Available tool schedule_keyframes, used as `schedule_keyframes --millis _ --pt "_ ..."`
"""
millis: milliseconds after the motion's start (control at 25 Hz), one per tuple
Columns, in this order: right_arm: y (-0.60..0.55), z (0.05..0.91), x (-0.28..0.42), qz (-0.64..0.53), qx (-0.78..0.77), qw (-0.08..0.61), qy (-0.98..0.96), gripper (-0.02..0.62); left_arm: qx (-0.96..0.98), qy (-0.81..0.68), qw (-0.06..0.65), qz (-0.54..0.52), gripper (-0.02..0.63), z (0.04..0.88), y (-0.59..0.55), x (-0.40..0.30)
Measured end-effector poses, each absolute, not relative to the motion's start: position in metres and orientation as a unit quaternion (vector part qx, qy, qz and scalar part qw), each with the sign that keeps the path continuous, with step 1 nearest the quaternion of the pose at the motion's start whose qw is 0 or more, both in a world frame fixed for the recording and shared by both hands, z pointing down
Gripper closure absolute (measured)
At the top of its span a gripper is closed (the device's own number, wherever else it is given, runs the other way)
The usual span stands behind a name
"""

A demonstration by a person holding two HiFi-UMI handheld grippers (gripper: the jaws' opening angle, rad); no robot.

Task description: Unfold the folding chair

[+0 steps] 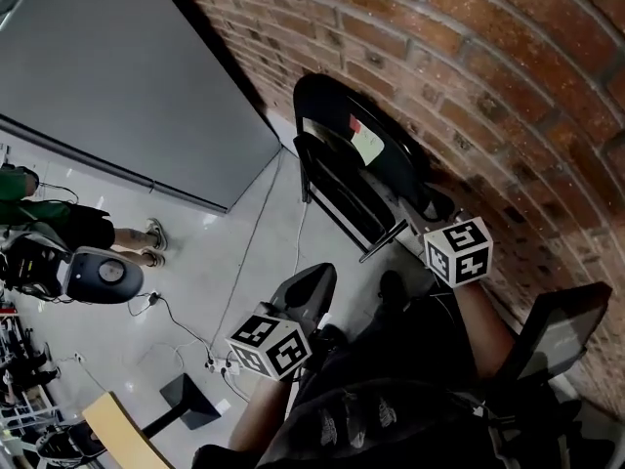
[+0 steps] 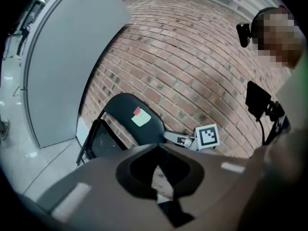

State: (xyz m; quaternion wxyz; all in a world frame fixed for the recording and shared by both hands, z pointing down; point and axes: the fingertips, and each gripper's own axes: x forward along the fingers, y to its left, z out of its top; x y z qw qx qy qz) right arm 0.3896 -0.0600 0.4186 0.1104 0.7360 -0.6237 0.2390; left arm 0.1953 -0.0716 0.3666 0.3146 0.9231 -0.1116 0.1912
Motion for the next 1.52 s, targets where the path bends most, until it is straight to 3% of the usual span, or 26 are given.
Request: schedule_keyframes --millis 160,440,920,1120,1280,1520 --pt "-0.065 0.429 0.420 0.225 0.762 0.142 -0.590 0.383 0.921 -0.122 0.310 0.203 0.603 0.376 -0.073 0.190" --pt "-0.072 0.459 0.429 0.227 0.766 0.187 -0.572 0.413 0.912 -0.120 0.309 0.241 0.603 0.401 -0.064 0.191" --pt "-0.077 0.458 0.427 0.192 0.767 0.119 -0.601 0.439 0.897 -0.073 0.291 0.324 0.596 0.457 -0.054 0.252" --pt "-0.079 0.462 0.428 0.198 0.762 0.093 -0.610 0.443 0.877 -0.078 0.282 0.380 0.497 0.509 -0.067 0.290" --pt "-0.080 0.461 0.427 0.195 0.758 0.087 -0.616 0.446 0.854 -0.096 0.294 0.419 0.369 0.546 -0.080 0.312" --pt "-0.079 0.464 0.427 0.207 0.748 0.066 -0.628 0.453 0.817 -0.101 0.330 0.462 0.344 0.582 -0.086 0.332"
